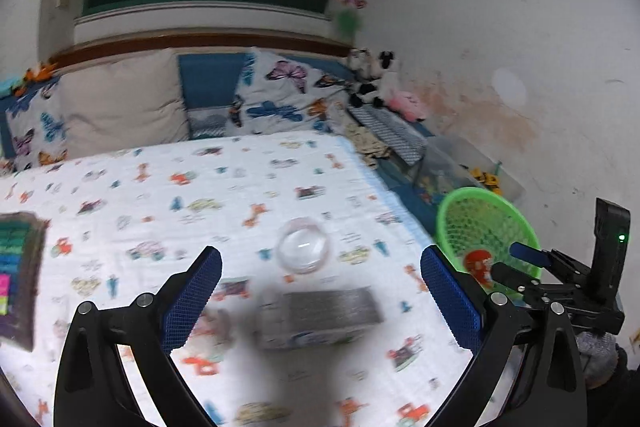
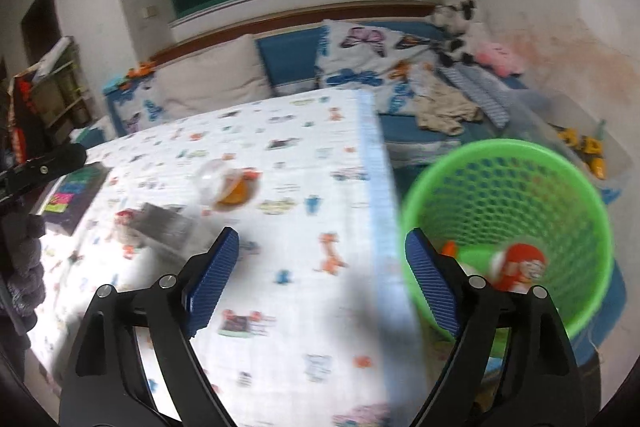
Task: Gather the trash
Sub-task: 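Grasp the white milk carton with the right tool while the left tool grasps the crumpled plastic bag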
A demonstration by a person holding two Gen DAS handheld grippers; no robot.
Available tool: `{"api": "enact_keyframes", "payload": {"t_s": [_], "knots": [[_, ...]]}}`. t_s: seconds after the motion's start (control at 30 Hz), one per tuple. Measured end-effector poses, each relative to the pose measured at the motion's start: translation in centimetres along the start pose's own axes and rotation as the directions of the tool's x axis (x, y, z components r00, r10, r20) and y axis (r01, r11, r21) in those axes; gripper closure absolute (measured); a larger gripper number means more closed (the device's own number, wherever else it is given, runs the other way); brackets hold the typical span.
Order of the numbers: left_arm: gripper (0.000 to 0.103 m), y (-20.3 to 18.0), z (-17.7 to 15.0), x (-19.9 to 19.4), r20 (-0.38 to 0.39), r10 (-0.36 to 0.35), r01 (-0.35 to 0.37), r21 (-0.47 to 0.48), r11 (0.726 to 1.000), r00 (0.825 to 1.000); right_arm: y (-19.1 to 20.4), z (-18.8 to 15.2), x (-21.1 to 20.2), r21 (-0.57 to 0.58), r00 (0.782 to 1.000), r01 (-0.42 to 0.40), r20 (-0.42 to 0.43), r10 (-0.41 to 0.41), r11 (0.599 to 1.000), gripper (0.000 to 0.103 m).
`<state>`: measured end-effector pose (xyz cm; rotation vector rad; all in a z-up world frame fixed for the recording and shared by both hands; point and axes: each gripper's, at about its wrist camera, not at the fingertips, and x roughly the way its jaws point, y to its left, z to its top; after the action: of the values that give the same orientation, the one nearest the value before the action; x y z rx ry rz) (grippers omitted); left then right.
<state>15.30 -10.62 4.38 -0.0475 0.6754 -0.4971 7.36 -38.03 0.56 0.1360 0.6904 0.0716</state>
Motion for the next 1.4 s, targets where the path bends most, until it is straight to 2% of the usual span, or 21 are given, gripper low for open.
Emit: {"api": "enact_keyframes", "payload": {"t_s": [0.17,0.37,0.57,0.67,0.77,1.0,1.17,1.23,1.27,1.4], "knots": [[0.007,2.9,-1.0,-1.0,-0.01,0.058,-0.058,0.001,0.998,0.998,3.3,0.3,1.5,-0.08,0.996,-0.086,-0.029,0.084,0.993,0.015],[0.007,6.0,-2.8,-1.3,-0.074,0.114,-0.115,-0.013,0.993,0.991,8.4,0.7,4.3,-0.274,0.981,-0.187,-0.109,0.163,0.943,0.015],[0.007,8.6,-4.6,-1.6,-0.119,0.154,-0.16,-0.046,0.986,0.981,11.6,1.3,7.2,-0.414,0.966,-0.241,-0.189,0.177,0.878,0.016],[0.007,9.7,-5.2,-1.7,-0.134,0.17,-0.179,-0.055,0.982,0.976,13.6,1.1,8.7,-0.506,0.957,-0.272,-0.234,0.174,0.818,0.016],[0.007,10.4,-5.7,-1.8,-0.146,0.181,-0.191,-0.057,0.98,0.973,14.8,1.0,9.8,-0.564,0.953,-0.283,-0.256,0.161,0.775,0.017],[0.008,10.9,-6.7,-1.8,-0.162,0.181,-0.19,-0.039,0.981,0.97,16.4,1.0,12.6,-0.628,0.936,-0.32,-0.327,0.133,0.709,0.018],[0.009,10.6,-7.2,-1.0,-0.191,0.173,-0.178,-0.012,0.984,0.966,17.1,0.7,14.3,-0.638,0.918,-0.35,-0.379,0.116,0.685,0.03],[0.017,10.4,-7.3,-0.4,-0.208,0.169,-0.174,-0.002,0.985,0.963,17.3,0.4,14.6,-0.633,0.912,-0.361,-0.393,0.117,0.685,0.041],[0.017,10.4,-7.3,-0.2,-0.215,0.166,-0.17,-0.001,0.985,0.962,17.4,0.3,14.6,-0.628,0.908,-0.368,-0.4,0.121,0.686,0.045],[0.022,10.0,-7.3,1.0,-0.225,0.154,-0.154,0.016,0.988,0.962,17.2,0.0,13.8,-0.626,0.916,-0.35,-0.385,0.113,0.698,0.051]]}}
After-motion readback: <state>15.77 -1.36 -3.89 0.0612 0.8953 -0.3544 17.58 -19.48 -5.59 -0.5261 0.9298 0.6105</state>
